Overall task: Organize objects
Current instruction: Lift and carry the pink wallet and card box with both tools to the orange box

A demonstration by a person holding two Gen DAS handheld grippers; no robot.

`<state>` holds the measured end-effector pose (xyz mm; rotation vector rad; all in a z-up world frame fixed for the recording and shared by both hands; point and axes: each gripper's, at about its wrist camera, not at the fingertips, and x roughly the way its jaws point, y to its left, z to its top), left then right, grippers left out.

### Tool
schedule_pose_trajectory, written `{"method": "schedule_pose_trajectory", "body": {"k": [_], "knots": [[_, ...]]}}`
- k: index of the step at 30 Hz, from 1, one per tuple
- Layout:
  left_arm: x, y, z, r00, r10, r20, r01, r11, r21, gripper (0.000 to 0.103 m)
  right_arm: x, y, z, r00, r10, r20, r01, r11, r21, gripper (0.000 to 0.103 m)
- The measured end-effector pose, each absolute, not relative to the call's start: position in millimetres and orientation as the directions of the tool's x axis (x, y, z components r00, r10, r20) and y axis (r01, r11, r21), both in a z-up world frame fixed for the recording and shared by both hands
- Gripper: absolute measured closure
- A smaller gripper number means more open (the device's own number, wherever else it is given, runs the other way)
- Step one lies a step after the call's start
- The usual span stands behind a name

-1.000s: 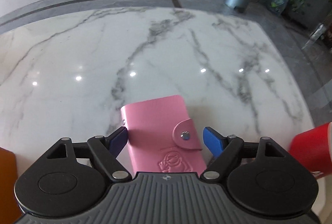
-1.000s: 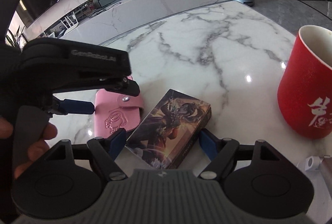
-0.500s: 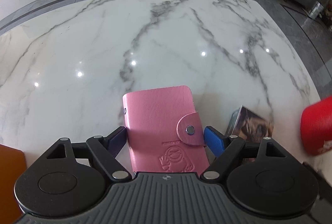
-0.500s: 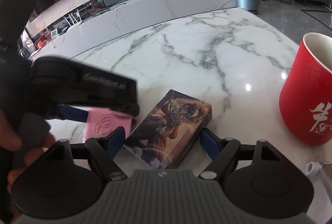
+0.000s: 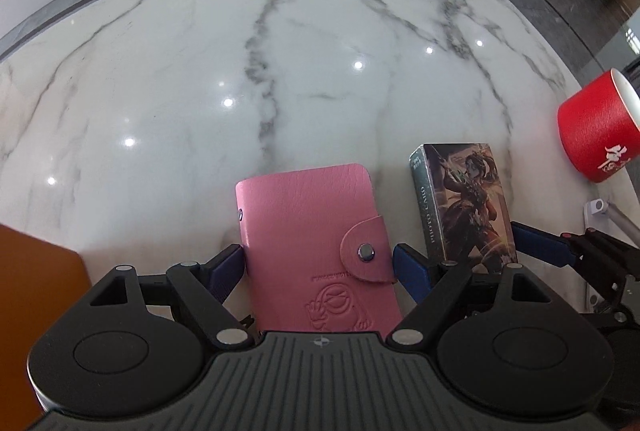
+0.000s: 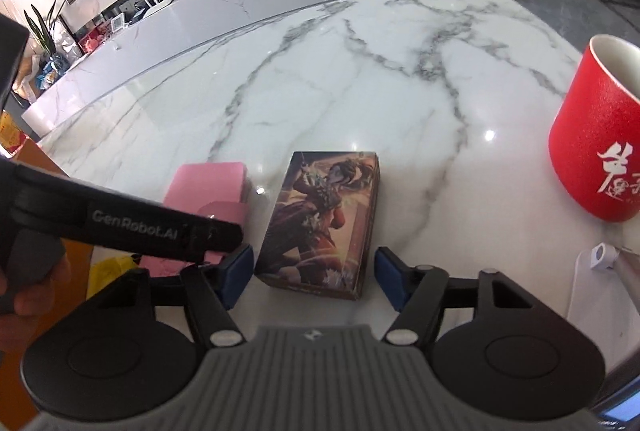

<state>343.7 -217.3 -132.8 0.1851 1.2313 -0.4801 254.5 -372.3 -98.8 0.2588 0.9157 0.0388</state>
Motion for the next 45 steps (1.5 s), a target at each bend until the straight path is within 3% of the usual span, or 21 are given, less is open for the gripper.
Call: {"method": "schedule_pose_trajectory", "body": {"k": [5, 11, 14, 16, 17, 28, 45], "knots": [[344, -217, -134, 0.265, -0.249, -0.932, 0.425, 0.897, -0.119, 0.006, 260, -365, -103, 0.641, 0.121, -0.758, 0.062, 0.976, 0.208, 0.02], [345, -225, -137, 0.285, -0.208, -0.936, 0.417, 0.906, -0.074, 0.004, 265, -357, -110, 0.675, 0.017, -0.738, 0.064, 0.995, 0.082, 0.019], [341, -231, -139, 0.316, -0.172, -0.933, 0.43, 0.903, -0.021, 0.004, 263, -351, -112, 0.68, -0.024, -0.733, 0.054, 0.998, 0.017, 0.025], [338, -232, -140, 0.331, -0.158, -0.93, 0.426, 0.905, -0.002, 0.004, 261, -348, -111, 0.681, -0.031, -0.732, 0.033, 0.999, -0.012, 0.034], [337, -233, -140, 0.335, -0.155, -0.929, 0.431, 0.902, 0.005, 0.004, 261, -347, -110, 0.678, -0.028, -0.735, 0.031, 0.999, -0.01, 0.039], [328, -217, -129, 0.328, -0.219, -0.919, 0.413, 0.908, -0.069, 0.009, 249, -351, -107, 0.644, -0.004, -0.765, 0.032, 0.999, 0.022, 0.04], [285, -183, -41, 0.358, -0.372, -0.857, 0.479, 0.86, -0.173, 0.01, 201, -334, -66, 0.629, 0.111, -0.769, 0.029, 0.986, 0.166, 0.041]]}}
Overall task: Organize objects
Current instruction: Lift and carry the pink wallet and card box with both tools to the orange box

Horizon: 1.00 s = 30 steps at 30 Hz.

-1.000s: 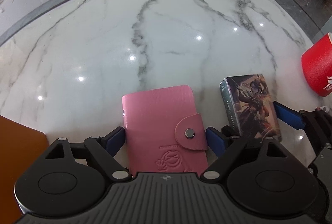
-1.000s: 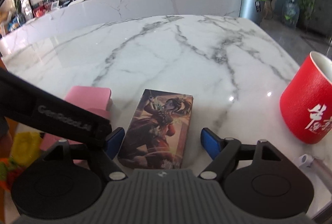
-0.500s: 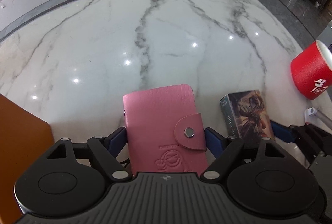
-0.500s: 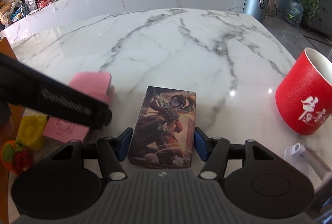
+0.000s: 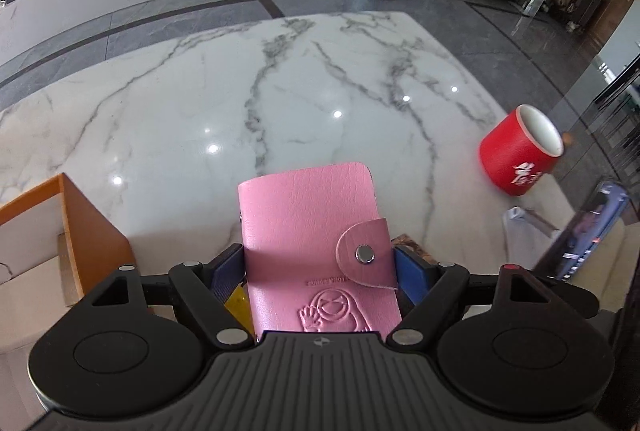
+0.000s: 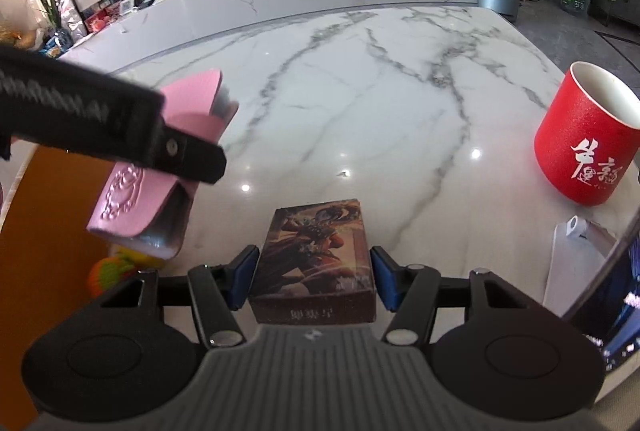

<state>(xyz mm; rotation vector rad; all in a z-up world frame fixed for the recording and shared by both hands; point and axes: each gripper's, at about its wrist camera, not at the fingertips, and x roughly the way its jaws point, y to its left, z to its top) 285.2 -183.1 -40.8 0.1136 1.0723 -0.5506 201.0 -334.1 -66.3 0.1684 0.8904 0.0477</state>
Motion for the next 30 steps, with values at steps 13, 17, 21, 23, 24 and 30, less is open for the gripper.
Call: {"method": "schedule_pose_trajectory", "body": {"k": [13, 17, 21, 23, 24, 30], "knots": [[235, -95, 34, 0.415, -0.387, -0.823, 0.573, 0.814, -0.094, 0.011, 159, -288, 13, 0.689, 0.296, -0.662, -0.174, 0.954, 0.245, 0.041], [224, -61, 41, 0.434, -0.332, -0.837, 0.592, 0.806, -0.013, 0.011, 154, -269, 34, 0.669, 0.386, -0.636, -0.263, 0.922, 0.283, 0.041], [223, -31, 35, 0.445, -0.251, -0.86, 0.597, 0.798, 0.076, 0.011, 149, -241, 55, 0.645, 0.444, -0.622, -0.355, 0.895, 0.272, 0.042], [226, -19, 27, 0.442, -0.21, -0.872, 0.592, 0.799, 0.108, 0.011, 152, -224, 61, 0.627, 0.457, -0.631, -0.393, 0.885, 0.25, 0.042], [228, -14, 23, 0.439, -0.188, -0.879, 0.582, 0.804, 0.119, 0.011, 154, -216, 63, 0.618, 0.461, -0.637, -0.41, 0.88, 0.239, 0.042], [246, 19, 1, 0.41, -0.149, -0.9, 0.382, 0.924, 0.022, 0.011, 173, -179, 64, 0.572, 0.46, -0.679, -0.449, 0.869, 0.209, 0.042]]}}
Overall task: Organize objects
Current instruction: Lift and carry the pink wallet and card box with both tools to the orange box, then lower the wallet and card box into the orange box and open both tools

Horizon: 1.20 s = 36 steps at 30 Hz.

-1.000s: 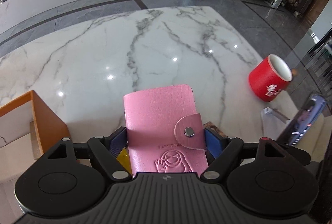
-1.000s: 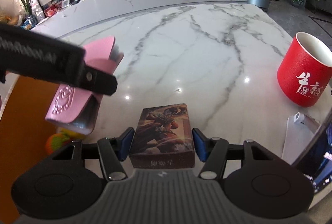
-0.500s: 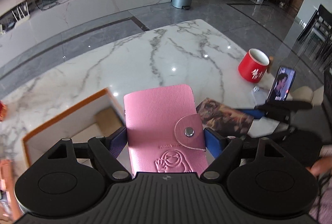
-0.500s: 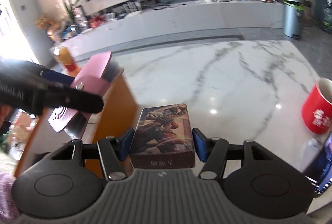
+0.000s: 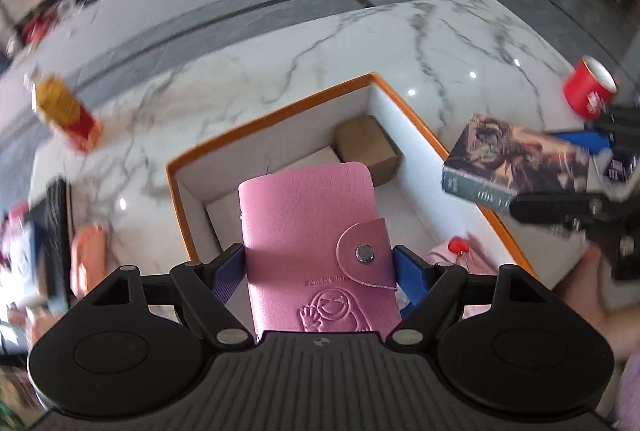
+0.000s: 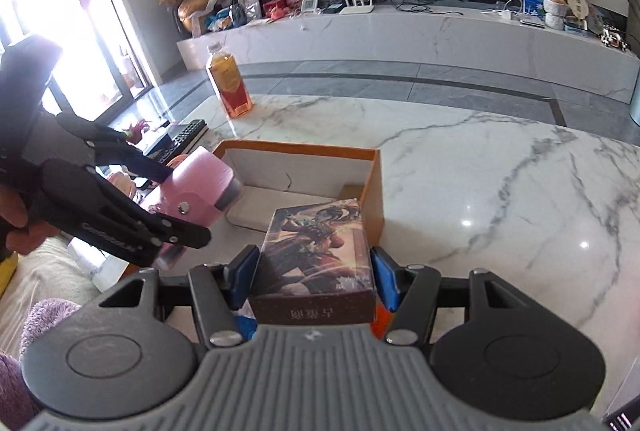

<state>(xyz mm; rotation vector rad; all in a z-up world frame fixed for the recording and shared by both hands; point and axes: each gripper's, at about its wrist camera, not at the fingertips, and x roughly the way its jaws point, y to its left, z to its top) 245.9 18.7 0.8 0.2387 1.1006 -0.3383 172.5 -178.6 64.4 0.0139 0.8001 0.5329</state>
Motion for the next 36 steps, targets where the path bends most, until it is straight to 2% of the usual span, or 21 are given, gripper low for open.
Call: {"method": "schedule_pose_trajectory", "body": {"k": [7, 13, 18, 21, 27, 36], "knots": [[262, 21, -30, 0.368, -0.115, -0.923, 0.259, 0.966, -0.017, 0.011, 197, -164, 62, 0.581, 0.423, -0.695, -0.459, 0.876, 0.15, 0.042], [272, 19, -51, 0.349, -0.019, -0.937, 0.219, 0.974, 0.062, 0.011, 213, -156, 58, 0.581, 0.405, -0.706, -0.483, 0.87, 0.101, 0.042], [276, 13, -66, 0.35, 0.07, -0.934, 0.212, 0.965, 0.152, 0.011, 224, -152, 51, 0.56, 0.419, -0.714, -0.487, 0.864, 0.126, 0.041], [279, 16, -75, 0.321, 0.082, -0.944, 0.184, 0.972, 0.147, 0.01, 225, -148, 47, 0.552, 0.424, -0.718, -0.497, 0.859, 0.125, 0.041], [275, 5, -82, 0.321, 0.144, -0.936, 0.238, 0.944, 0.227, 0.008, 228, -140, 40, 0.532, 0.429, -0.73, -0.51, 0.851, 0.129, 0.041], [274, 8, -81, 0.323, 0.109, -0.94, 0.272, 0.941, 0.203, 0.007, 232, -131, 33, 0.505, 0.429, -0.749, -0.499, 0.853, 0.152, 0.041]]}}
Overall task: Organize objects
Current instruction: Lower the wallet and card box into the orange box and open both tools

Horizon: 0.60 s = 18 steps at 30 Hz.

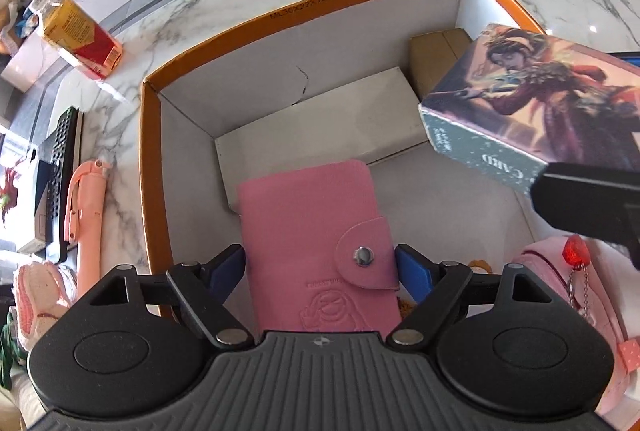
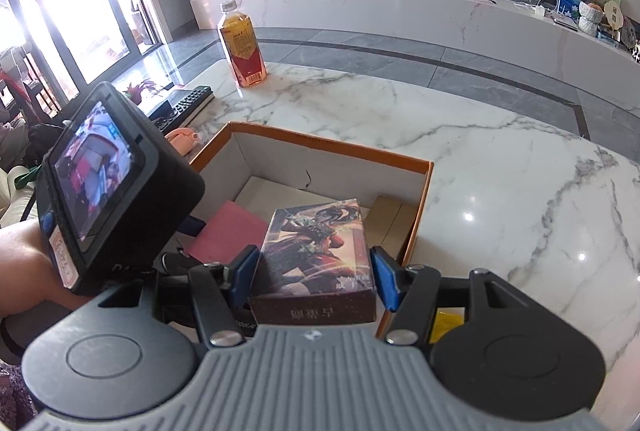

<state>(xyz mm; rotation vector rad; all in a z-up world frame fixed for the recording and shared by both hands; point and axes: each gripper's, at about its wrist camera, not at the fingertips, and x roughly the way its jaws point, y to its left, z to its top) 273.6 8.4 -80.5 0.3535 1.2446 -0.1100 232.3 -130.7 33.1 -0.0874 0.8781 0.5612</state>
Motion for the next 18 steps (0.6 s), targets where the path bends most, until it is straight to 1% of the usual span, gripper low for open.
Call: {"method": "schedule_pose_trajectory", "body": {"k": [6, 8, 9, 11, 13, 14, 18], "knots": [[277, 17, -71, 0.347, 0.075, -0.935, 0.265, 0.948, 0.174, 0.006, 234, -130, 30, 0.495, 0.419, -0.761, -0.485, 0.86, 0.158, 0.041], [277, 23, -62, 0.349, 0.045, -0.936, 0.25, 0.958, 0.14, 0.013, 235, -128, 29, 0.488, 0.416, -0.767, -0.482, 0.861, 0.16, 0.041], [276, 27, -56, 0.358, 0.028, -0.933, 0.243, 0.962, 0.122, 0.014, 234, -127, 29, 0.484, 0.416, -0.77, -0.481, 0.861, 0.163, 0.041], [271, 35, -42, 0.382, 0.0, -0.924, 0.239, 0.966, 0.099, 0.018, 234, -125, 28, 0.477, 0.418, -0.773, -0.482, 0.86, 0.168, 0.041], [267, 42, -28, 0.405, -0.014, -0.914, 0.245, 0.965, 0.094, 0.019, 234, -121, 27, 0.47, 0.414, -0.779, -0.485, 0.859, 0.164, 0.041], [264, 46, -21, 0.42, -0.023, -0.907, 0.251, 0.964, 0.092, 0.022, 234, -117, 26, 0.466, 0.409, -0.785, -0.486, 0.859, 0.159, 0.041], [259, 59, -3, 0.463, -0.036, -0.886, 0.256, 0.962, 0.094, 0.022, 234, -100, 17, 0.456, 0.359, -0.815, -0.487, 0.866, 0.109, 0.041]]}}
